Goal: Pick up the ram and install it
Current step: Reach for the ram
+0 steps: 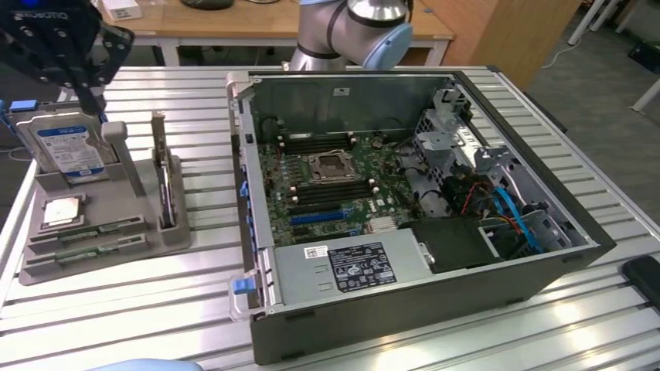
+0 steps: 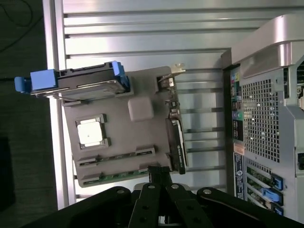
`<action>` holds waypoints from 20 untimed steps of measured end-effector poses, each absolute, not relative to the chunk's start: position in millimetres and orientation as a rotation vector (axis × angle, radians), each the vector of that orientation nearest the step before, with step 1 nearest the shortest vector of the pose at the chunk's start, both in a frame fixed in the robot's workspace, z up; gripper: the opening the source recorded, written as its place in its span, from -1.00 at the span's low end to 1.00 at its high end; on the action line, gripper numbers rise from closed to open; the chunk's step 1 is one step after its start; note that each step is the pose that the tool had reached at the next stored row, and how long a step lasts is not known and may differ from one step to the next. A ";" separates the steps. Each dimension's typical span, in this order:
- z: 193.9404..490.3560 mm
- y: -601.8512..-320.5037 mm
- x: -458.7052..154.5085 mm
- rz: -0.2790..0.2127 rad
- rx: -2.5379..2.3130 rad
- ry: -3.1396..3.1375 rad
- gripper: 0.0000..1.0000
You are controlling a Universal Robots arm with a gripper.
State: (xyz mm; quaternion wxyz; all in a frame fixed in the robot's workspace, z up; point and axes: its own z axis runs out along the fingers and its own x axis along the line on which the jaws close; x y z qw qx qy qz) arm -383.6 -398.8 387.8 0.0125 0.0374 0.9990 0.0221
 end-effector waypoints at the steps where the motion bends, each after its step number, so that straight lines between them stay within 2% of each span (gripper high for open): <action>1: 387.6 -398.8 -387.5 0.069 0.117 3.114 -0.80; 20: 384.6 -398.9 -448.9 0.069 0.117 3.114 -0.80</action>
